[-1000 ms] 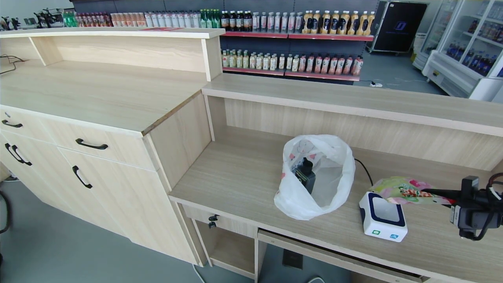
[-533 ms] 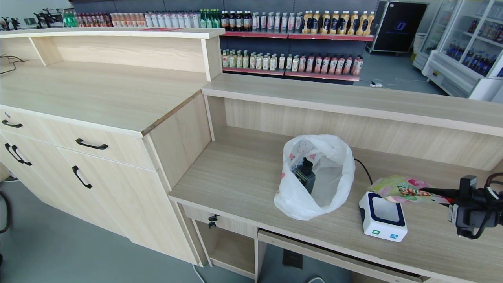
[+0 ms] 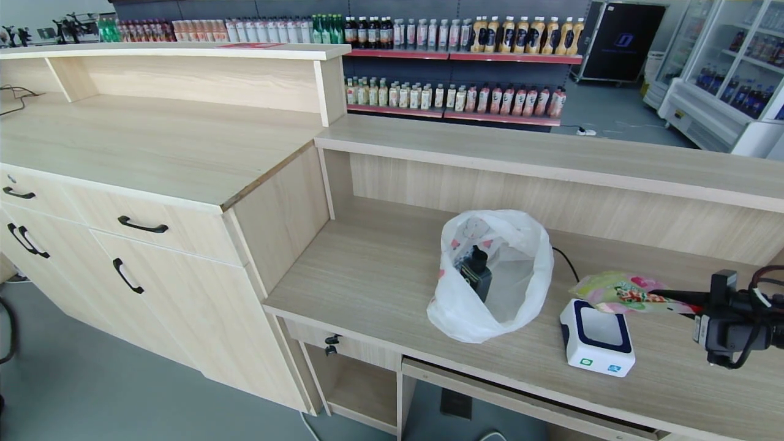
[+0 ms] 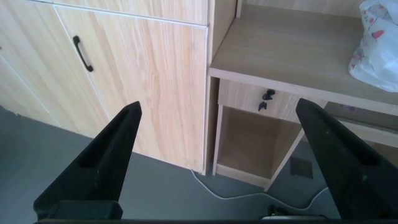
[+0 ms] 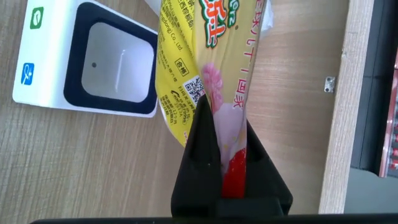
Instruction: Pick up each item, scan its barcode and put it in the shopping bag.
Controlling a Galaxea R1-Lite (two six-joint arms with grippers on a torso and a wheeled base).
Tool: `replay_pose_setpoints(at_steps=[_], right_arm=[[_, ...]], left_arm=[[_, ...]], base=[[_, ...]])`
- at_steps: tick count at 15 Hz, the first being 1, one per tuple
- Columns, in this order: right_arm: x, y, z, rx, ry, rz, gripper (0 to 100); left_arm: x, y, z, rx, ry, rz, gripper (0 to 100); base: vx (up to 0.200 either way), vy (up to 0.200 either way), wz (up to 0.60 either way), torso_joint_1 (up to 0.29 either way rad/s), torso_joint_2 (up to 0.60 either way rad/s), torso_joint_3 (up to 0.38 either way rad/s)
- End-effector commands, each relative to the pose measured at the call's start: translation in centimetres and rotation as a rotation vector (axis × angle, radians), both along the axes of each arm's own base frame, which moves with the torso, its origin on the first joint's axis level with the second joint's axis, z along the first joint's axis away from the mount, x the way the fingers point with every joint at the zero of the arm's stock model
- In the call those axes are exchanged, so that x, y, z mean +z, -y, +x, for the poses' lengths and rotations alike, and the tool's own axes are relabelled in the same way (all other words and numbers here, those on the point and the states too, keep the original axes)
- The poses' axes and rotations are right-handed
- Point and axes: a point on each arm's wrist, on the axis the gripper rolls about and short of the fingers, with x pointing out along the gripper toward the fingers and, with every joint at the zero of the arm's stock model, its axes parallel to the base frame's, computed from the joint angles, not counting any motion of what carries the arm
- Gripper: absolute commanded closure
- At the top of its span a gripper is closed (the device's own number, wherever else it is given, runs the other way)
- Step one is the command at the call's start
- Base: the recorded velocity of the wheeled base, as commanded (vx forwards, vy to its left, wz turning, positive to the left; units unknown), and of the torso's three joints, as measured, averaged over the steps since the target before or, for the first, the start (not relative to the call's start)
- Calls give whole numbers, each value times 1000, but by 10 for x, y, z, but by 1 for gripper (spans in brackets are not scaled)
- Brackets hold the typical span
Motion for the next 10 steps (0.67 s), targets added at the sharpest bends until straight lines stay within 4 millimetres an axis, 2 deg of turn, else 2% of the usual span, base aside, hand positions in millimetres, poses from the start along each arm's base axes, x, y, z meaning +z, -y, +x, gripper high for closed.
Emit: replay_pose_setpoints(at_steps=[1,3,4,5,8,10], right_arm=[[20,-5,-6,-22,23,34,100],[70,-17,-33,-91,89,154,100],[88,-21,-50,-125,113,219,100],[100,-16,-69,-203,123,285,100],[104,-1,-114,-418,130,403,100],[105,1,-120,-438,86,510,100]], left_arm=[[0,0,0,0,0,0,0],[0,0,0,0,0,0,0],[0,0,0,0,0,0,0],[0,0,0,0,0,0,0],[0,0,0,0,0,0,0],[0,0,0,0,0,0,0]], base=[[0,0,0,0,0,0],[0,0,0,0,0,0],[0,0,0,0,0,0],[0,0,0,0,0,0],[0,0,0,0,0,0],[0,0,0,0,0,0]])
